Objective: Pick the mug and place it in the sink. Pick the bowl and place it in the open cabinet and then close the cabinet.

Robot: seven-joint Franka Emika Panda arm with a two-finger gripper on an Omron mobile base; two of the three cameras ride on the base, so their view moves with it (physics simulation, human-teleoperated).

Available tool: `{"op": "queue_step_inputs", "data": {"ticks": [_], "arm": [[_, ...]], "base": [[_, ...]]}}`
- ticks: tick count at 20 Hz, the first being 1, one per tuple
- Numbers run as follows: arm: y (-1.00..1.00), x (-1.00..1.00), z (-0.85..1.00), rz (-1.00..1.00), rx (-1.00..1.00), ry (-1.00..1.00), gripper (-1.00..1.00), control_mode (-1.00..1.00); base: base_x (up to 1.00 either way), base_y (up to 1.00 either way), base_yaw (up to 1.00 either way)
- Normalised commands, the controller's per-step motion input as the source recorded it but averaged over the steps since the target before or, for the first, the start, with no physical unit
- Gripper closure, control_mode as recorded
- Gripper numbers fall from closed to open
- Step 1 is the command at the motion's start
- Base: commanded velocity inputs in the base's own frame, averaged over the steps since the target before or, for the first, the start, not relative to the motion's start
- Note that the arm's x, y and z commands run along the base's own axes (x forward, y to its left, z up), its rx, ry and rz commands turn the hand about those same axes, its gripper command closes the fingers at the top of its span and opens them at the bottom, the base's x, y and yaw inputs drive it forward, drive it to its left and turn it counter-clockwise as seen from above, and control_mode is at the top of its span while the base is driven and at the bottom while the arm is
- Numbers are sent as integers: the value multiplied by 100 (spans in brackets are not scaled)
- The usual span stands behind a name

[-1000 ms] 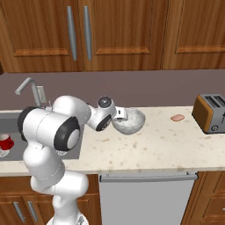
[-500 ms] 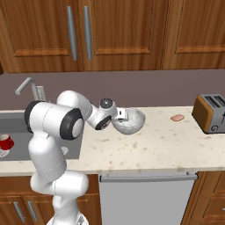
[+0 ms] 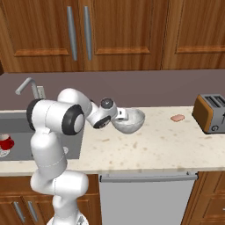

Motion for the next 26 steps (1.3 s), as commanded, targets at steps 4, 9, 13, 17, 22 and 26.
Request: {"op": "queue_step_inputs", "data": {"ticks": [4,9,13,17,22,26], "arm": [[0,0,-8,4,0,1,100,-100],[0,-17,-1,2,0,0,100,-100],[0,-20,-3,0,-1,1,100,-100],[0,-24,31,8,-6,1,100,-100],[8,-35,59,23,-9,0,100,-100],[16,-36,65,28,-12,0,100,-100]], "base": [[0,0,0],[0,0,0],[0,0,0],[0,0,0],[0,0,0],[0,0,0]]}}
